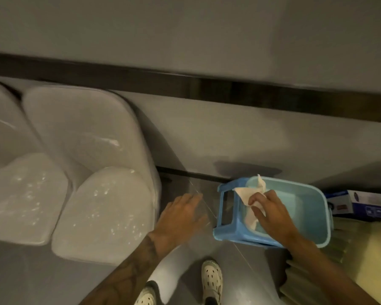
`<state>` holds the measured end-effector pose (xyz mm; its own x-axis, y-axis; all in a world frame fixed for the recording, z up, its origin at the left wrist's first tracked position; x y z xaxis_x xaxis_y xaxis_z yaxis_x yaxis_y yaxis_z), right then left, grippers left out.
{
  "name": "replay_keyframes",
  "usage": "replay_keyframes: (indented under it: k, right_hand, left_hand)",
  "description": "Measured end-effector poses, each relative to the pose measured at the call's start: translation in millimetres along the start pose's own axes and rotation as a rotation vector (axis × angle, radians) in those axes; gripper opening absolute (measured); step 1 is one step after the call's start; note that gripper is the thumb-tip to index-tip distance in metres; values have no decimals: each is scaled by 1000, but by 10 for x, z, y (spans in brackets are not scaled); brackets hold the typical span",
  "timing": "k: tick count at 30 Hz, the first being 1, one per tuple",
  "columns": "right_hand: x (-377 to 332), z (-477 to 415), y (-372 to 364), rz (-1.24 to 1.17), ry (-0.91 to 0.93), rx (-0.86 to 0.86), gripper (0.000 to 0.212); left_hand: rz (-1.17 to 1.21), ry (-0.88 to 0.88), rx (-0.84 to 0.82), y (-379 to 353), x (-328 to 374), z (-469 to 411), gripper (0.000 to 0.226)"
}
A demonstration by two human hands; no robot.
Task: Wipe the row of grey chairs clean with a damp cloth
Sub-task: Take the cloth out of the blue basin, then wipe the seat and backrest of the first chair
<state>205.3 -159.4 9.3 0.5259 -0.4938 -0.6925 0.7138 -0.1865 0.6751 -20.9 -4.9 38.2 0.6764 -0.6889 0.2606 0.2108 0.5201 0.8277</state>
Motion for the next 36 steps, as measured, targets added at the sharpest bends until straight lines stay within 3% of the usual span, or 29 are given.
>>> replay_keyframes:
  k: [8,20,32,36]
  right_hand:
    - [-1635,366,-859,-251,100,-109,30]
    - [-3094,397,-2300,-357,82,41,39]
    - [-3165,-830,-3363,-415,24,176,30]
    - [-2686,-1081,-3873,-316,-188,115,27]
  left_hand:
    - [49,7,137,361,-775,928,67]
    - [-87,111,72,281,-3044,2150,70]
    - [-150,230,51,34,-4643,1414,68]
    - [-151,237,22,-328,-5085,1087,68]
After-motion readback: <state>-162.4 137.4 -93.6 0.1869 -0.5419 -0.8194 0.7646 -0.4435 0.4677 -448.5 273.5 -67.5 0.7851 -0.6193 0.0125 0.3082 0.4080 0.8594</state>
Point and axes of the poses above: each hand's wrist, its own z-axis away from the middle knuckle, its own y-axis out of the back of the hand, x = y × z, the point moved 4 cm from there along -z, towards the middle knuckle, and after that the axes turned 13 degrees about -z, right-handed, at the moved point
